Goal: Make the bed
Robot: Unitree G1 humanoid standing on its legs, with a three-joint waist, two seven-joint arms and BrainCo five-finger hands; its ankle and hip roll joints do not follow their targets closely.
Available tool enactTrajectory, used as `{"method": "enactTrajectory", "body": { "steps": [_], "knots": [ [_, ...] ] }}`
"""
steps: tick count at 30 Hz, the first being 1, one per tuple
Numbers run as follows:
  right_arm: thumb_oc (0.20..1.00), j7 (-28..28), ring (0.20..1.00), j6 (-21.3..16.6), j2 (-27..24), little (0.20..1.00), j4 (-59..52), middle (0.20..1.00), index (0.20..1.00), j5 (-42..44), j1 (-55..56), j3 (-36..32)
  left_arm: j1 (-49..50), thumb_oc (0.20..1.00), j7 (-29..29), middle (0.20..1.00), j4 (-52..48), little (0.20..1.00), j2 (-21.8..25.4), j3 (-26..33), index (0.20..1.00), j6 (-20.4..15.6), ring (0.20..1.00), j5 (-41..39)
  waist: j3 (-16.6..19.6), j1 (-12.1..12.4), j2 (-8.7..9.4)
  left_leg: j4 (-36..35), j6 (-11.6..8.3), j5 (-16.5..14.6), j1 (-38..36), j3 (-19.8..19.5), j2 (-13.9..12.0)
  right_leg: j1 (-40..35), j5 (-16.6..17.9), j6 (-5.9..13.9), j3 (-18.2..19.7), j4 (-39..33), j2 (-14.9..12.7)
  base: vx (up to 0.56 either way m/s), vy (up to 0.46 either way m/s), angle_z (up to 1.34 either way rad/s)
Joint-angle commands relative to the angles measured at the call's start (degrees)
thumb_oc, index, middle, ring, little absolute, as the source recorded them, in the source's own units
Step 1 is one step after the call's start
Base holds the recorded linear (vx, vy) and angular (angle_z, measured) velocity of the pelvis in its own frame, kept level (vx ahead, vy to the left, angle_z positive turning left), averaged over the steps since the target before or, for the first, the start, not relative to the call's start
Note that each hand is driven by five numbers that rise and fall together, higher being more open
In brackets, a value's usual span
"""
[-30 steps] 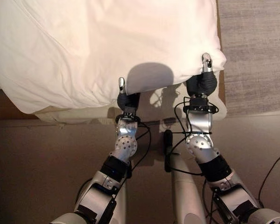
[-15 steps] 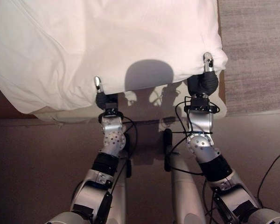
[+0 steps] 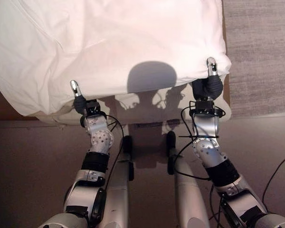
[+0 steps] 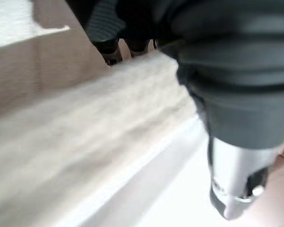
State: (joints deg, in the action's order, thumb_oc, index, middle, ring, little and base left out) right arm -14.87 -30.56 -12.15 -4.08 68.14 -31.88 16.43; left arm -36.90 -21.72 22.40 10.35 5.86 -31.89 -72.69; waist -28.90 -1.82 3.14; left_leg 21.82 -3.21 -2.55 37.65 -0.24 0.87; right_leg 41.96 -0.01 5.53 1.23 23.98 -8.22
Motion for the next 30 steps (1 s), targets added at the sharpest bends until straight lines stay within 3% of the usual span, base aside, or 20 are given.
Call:
{"method": "enactTrajectory", "body": {
  "steps": [1,9,10,19,23,26,28,29,30],
  "knots": [
    [0.200,1.0,0.200,-5.1,-2.2,0.200,-8.2,0.200,0.200,-4.5,5.2,-8.5,1.9,1.000,-3.4,1.000,7.2,1.000,9.4,10.4,1.000,-6.2,1.000,3.3,7.4,1.0,0.30,-0.8,3.10,-0.5,1.1,3.2,4.3,-0.6,2.9,0.85,-1.5,-2.7,3.1,0.00,0.000,0.00],
    [0.200,0.5,0.200,-5.0,-2.6,0.200,-8.3,0.200,0.200,-4.8,7.3,-8.6,0.9,1.000,-4.3,1.000,14.0,1.000,13.0,12.4,1.000,-4.7,1.000,3.2,7.7,0.8,0.01,-1.0,2.88,-0.4,0.7,3.0,4.1,-1.1,2.6,0.76,-1.6,-2.9,3.1,0.00,0.000,0.00],
    [0.200,0.3,0.200,-4.9,-3.0,0.200,-7.9,0.200,0.200,-4.8,8.3,-8.2,-0.1,0.200,-4.8,0.200,15.1,0.200,14.4,12.3,0.200,-4.3,0.200,3.9,7.8,0.7,-0.16,-0.8,2.44,-0.1,0.7,3.0,4.1,-1.5,2.7,0.69,-1.7,-2.9,3.1,0.00,0.000,0.00],
    [0.200,-0.1,0.200,-4.3,-3.1,0.200,-8.6,0.200,0.200,-5.1,10.6,-8.6,0.1,0.200,-4.4,0.200,15.2,0.200,17.0,10.6,0.200,-1.6,0.200,7.3,7.8,0.7,-1.29,-5.6,1.98,2.5,-2.0,1.4,4.1,-3.6,2.7,0.51,-2.5,-5.0,3.7,0.00,-0.035,0.00],
    [0.200,-0.5,0.200,-3.0,-3.6,0.200,-7.9,0.200,0.200,-7.6,12.0,-9.8,3.1,0.200,-2.5,0.200,12.1,0.200,16.1,10.3,0.200,-1.5,0.200,8.4,8.2,1.1,-1.65,-7.0,1.83,3.2,-4.4,0.2,3.8,-5.4,0.9,-0.07,-3.2,-4.2,4.2,0.04,-0.137,0.00],
    [0.200,-0.6,0.200,-1.6,-4.1,0.200,-7.3,0.200,0.200,-8.7,14.2,-11.1,6.3,0.200,-1.0,0.200,6.8,0.200,11.9,9.2,0.200,-2.2,0.200,9.1,7.6,1.1,-1.87,-6.1,-0.43,4.3,-5.5,-1.0,4.0,-9.0,-1.1,-1.04,-4.9,-3.9,3.9,0.02,-0.162,0.13],
    [0.200,-0.9,0.200,-1.7,-4.4,0.200,-6.6,0.200,0.200,-8.1,15.3,-12.3,6.8,0.200,-1.1,0.200,2.7,0.200,9.4,7.9,0.200,-2.8,0.200,10.2,5.8,1.0,-1.44,1.0,-3.92,7.8,-3.8,-0.1,3.1,-11.5,-2.4,-1.98,-6.7,-3.6,2.6,-0.03,-0.149,0.54],
    [0.200,-0.8,0.200,-1.7,-4.5,0.200,-6.5,0.200,0.200,-8.1,15.2,-12.3,6.9,0.200,-1.3,0.200,2.4,0.200,9.3,7.8,0.200,-2.7,0.200,10.4,5.8,0.9,-1.57,1.2,-3.94,8.1,-3.4,-0.3,3.1,-11.2,-2.1,-2.04,-6.8,-3.6,2.6,-0.02,-0.039,0.80],
    [0.200,-0.9,0.200,-0.9,-4.0,0.200,-6.3,0.200,0.200,-8.6,15.9,-13.0,9.5,0.200,-1.6,0.200,-1.6,0.200,7.3,8.6,0.200,-3.0,0.200,12.1,5.6,1.8,-0.65,2.6,-3.54,7.9,-4.2,-3.0,3.2,-11.6,-3.0,-2.54,-6.1,-2.5,2.7,0.02,0.005,0.72]
  ]
}}
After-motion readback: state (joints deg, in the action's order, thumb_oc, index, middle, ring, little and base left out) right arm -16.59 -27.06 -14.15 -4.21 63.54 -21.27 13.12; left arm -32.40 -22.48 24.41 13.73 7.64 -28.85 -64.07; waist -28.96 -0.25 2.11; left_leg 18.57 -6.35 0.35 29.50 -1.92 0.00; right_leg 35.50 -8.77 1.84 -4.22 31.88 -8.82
